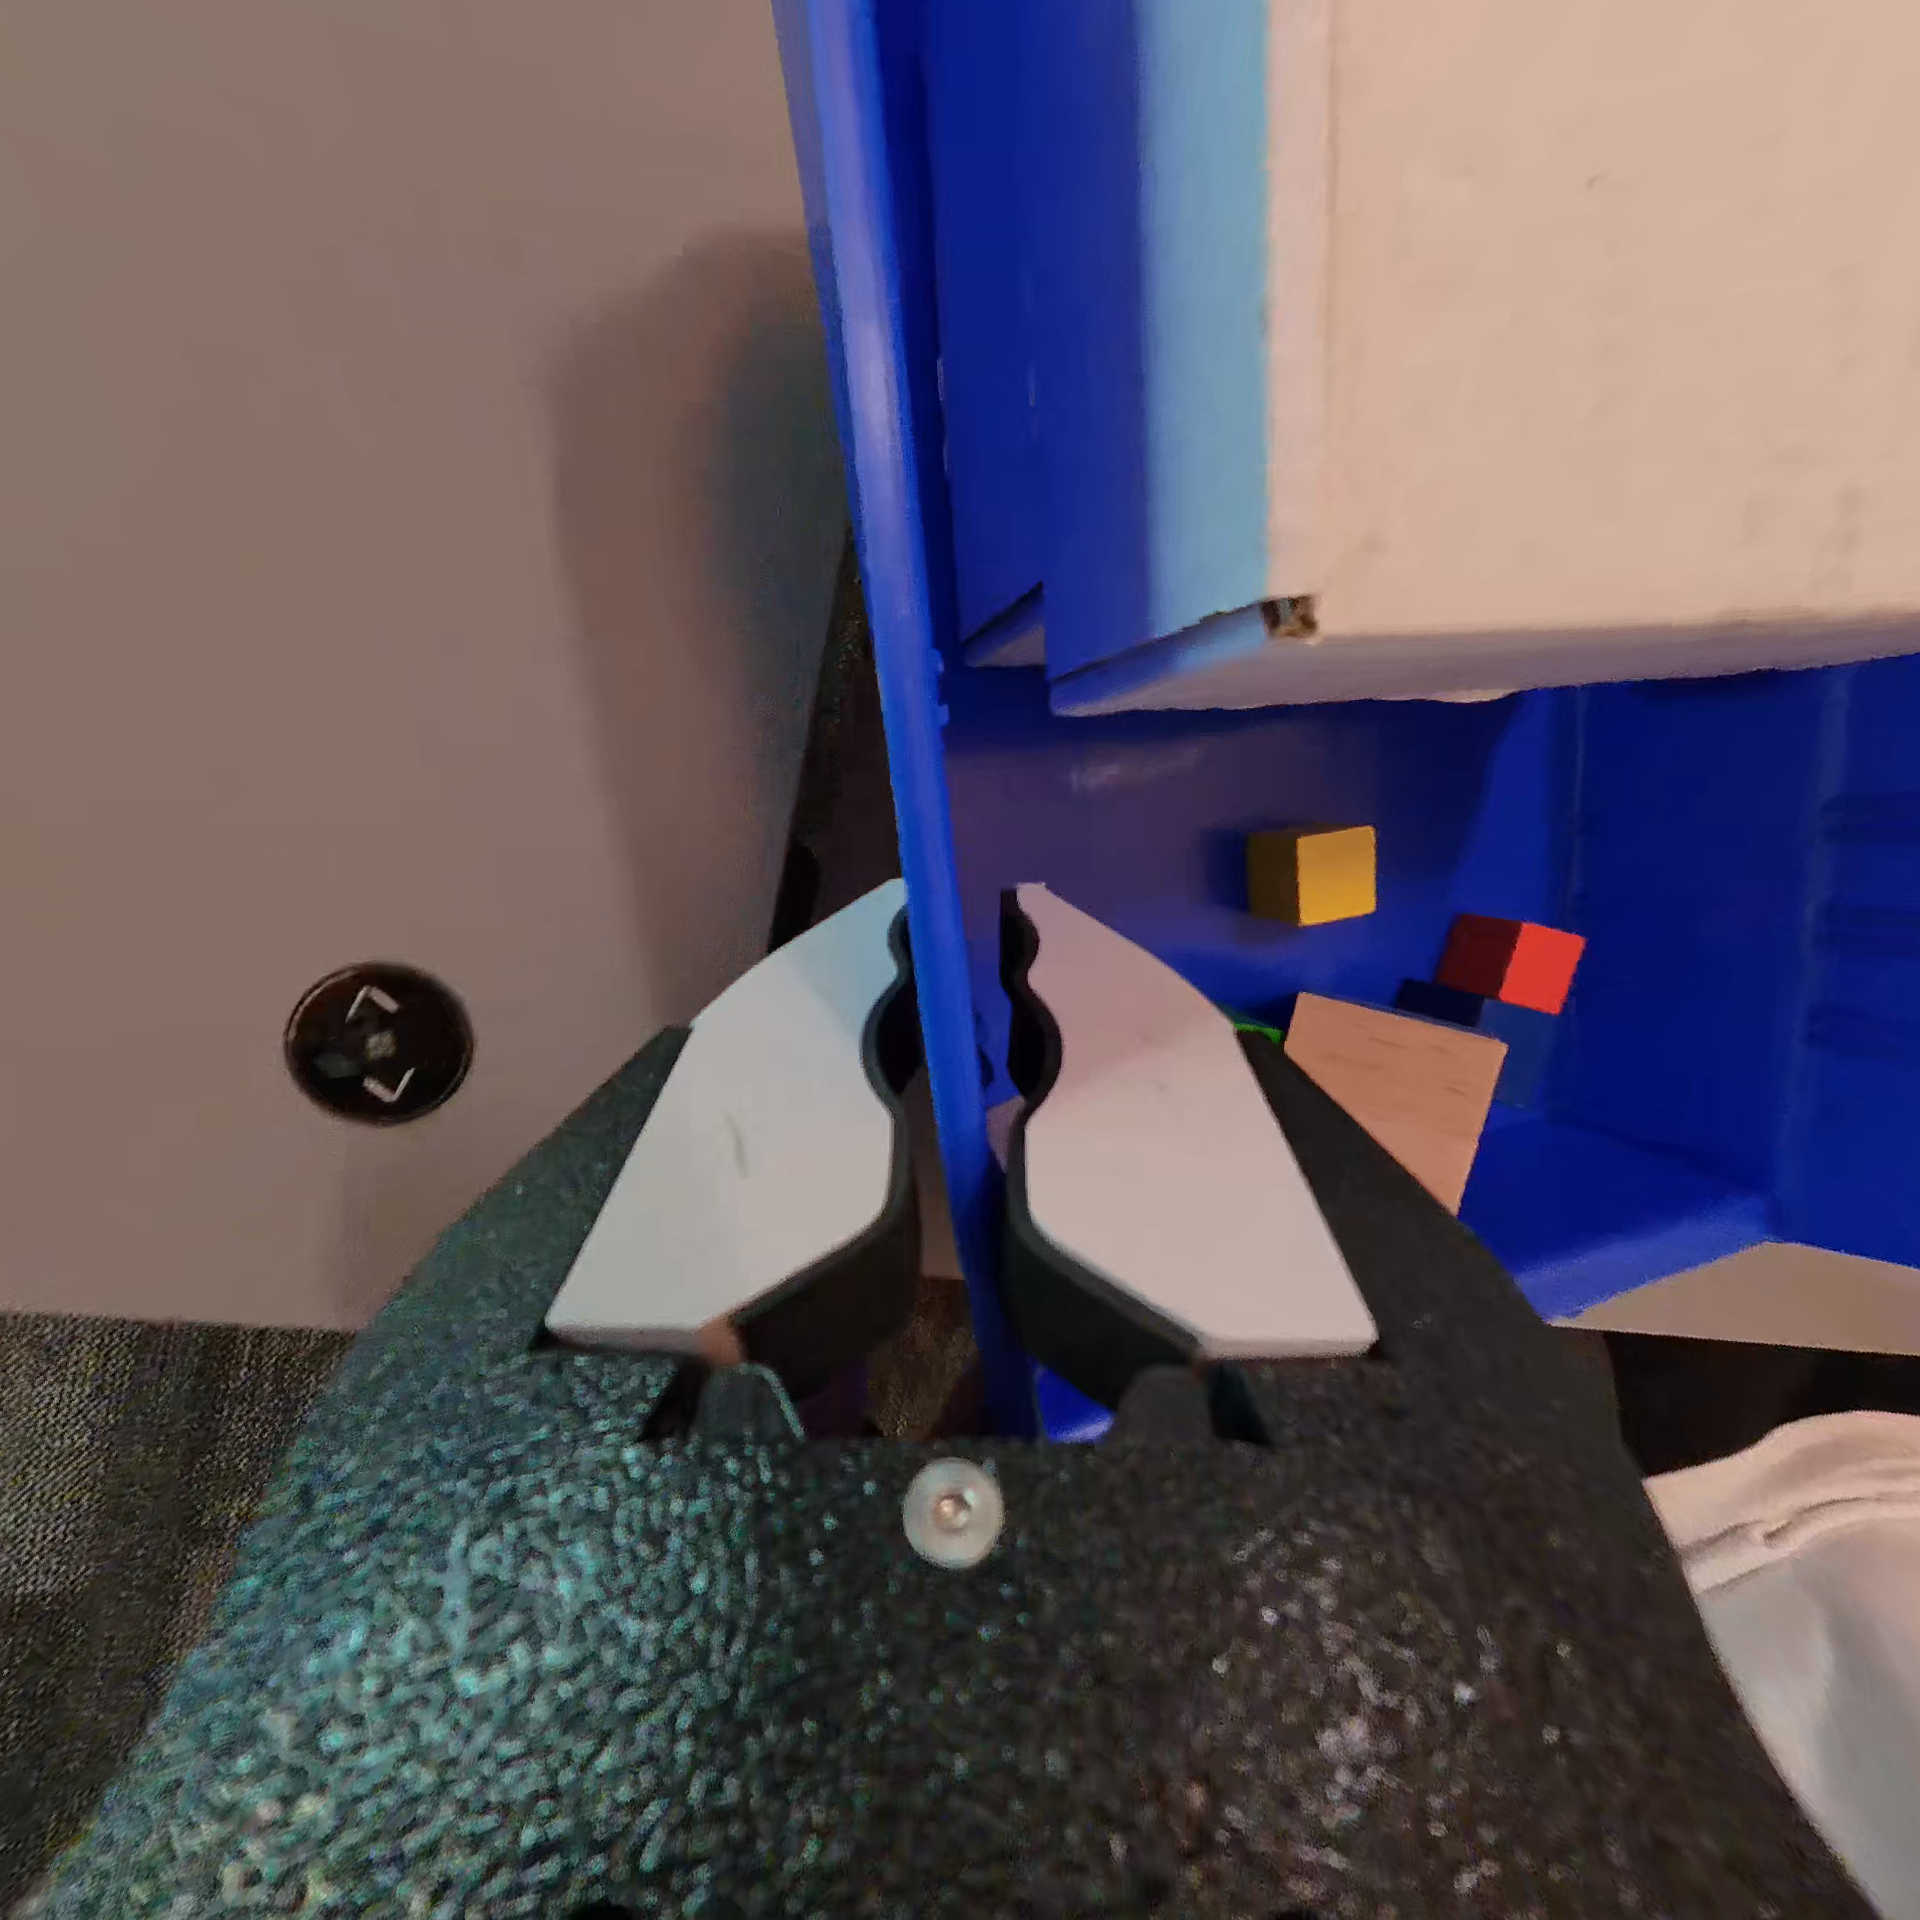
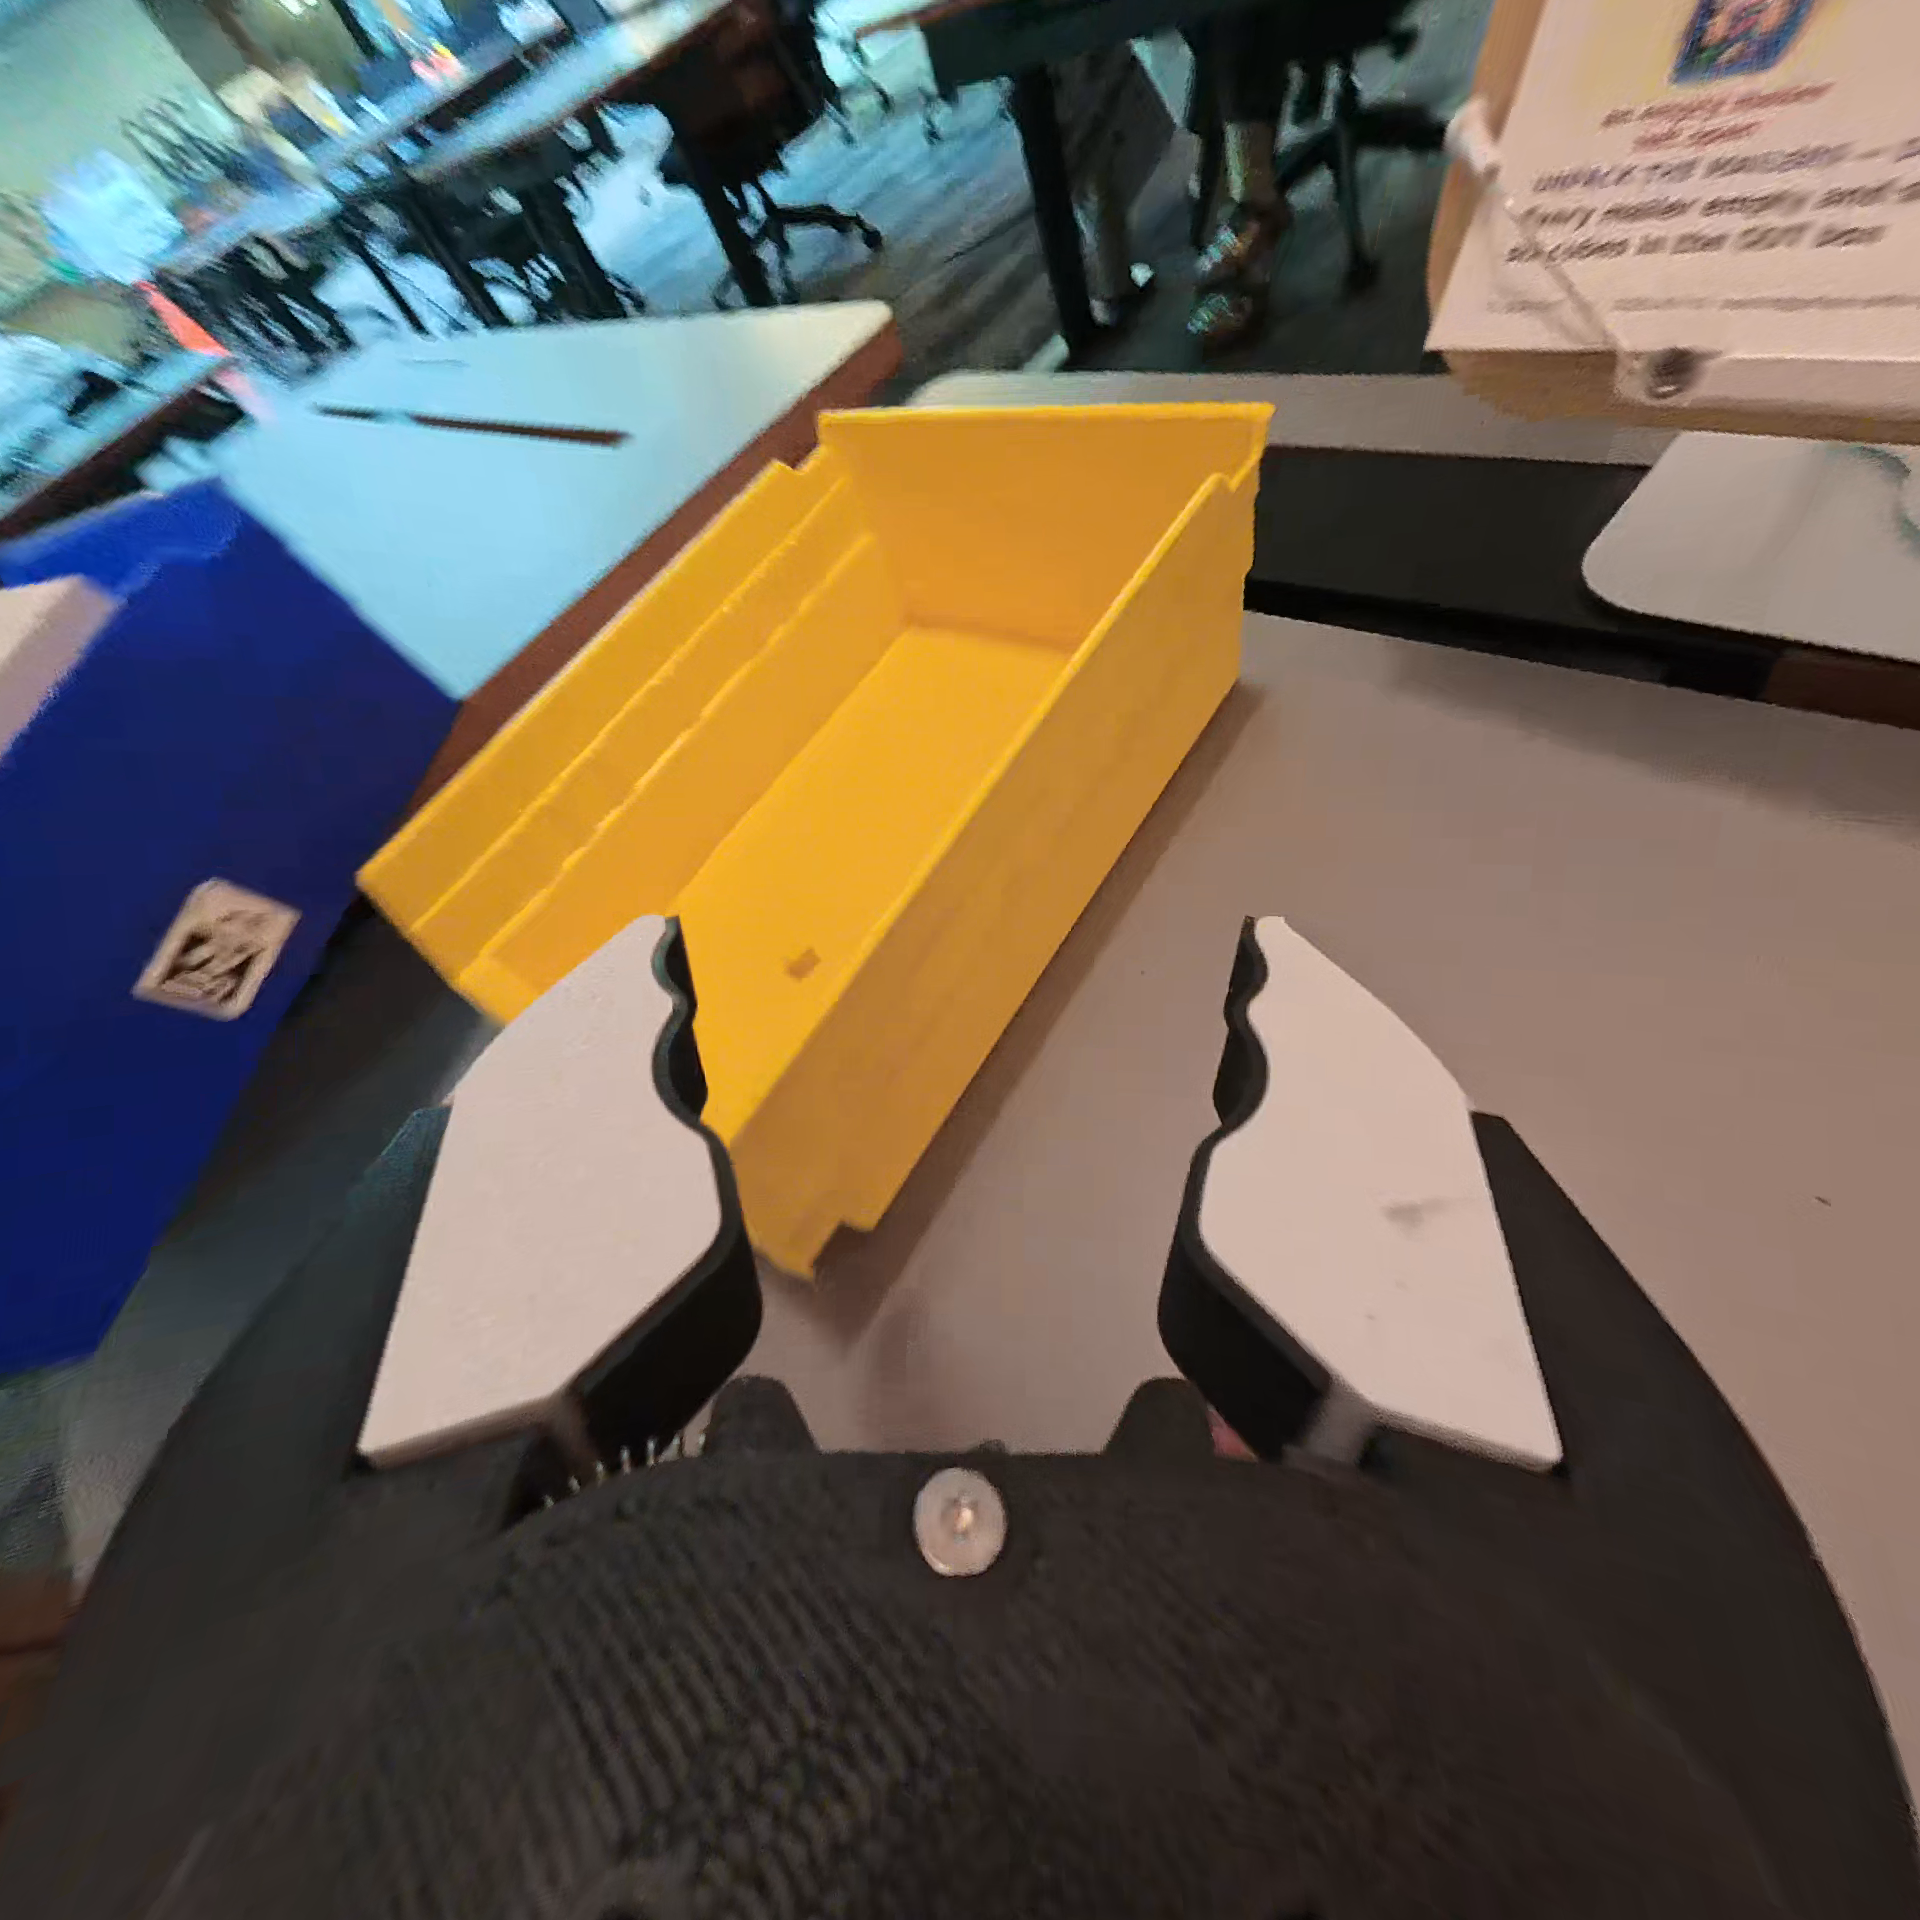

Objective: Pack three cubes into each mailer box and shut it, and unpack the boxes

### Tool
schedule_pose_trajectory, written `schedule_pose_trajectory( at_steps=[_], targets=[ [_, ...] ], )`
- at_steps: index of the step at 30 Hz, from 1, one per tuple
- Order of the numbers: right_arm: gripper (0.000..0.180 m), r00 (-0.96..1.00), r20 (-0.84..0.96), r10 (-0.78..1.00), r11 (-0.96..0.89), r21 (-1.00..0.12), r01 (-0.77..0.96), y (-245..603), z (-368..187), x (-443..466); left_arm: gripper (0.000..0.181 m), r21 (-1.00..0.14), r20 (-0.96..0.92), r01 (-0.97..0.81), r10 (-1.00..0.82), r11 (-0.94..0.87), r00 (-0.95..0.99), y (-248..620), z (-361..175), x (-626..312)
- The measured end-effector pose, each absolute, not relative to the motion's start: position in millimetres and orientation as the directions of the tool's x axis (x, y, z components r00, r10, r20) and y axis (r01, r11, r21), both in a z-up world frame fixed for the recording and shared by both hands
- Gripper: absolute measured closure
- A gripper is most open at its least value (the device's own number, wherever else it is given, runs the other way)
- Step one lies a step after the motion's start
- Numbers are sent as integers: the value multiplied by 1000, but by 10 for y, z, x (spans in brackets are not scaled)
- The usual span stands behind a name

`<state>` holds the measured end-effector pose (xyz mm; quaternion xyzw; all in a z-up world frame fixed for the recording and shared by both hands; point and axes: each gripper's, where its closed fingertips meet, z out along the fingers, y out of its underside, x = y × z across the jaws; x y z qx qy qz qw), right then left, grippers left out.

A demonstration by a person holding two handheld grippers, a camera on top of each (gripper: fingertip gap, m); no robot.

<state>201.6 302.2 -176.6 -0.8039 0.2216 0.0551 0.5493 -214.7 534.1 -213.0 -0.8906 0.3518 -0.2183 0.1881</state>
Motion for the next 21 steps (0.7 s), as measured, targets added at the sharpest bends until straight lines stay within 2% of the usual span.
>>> schedule_pose_trajectory(
  at_steps=[4,10,13,15,17,21],
  targets=[
    [86,871,-273,-410,-406,-800,-442,3578,-2071,2034,168,-477,242,-537,-691,-696,681,5338,-2272,-2391],
    [93,900,-209,-381,-567,-716,-407,3865,-2611,1894,168,-467,239,-552,-700,-691,673,5316,-2344,-2517],
    [114,927,-182,-328,-609,-710,-354,3869,-2775,1889,168,-473,225,-564,-712,-677,666,5329,-2322,-2477],
    [125,901,-246,-358,-575,-702,-420,3831,-2767,1947,168,-474,222,-570,-718,-671,660,5331,-2312,-2425],
    [137,899,-237,-368,-594,-684,-423,3723,-2773,2045,168,-473,222,-575,-722,-667,655,5335,-2309,-2362],
    [138,914,-289,-286,-642,-650,-406,3413,-2708,2095,168,-467,217,-590,-732,-658,645,5339,-2320,-2218]
  ],
)
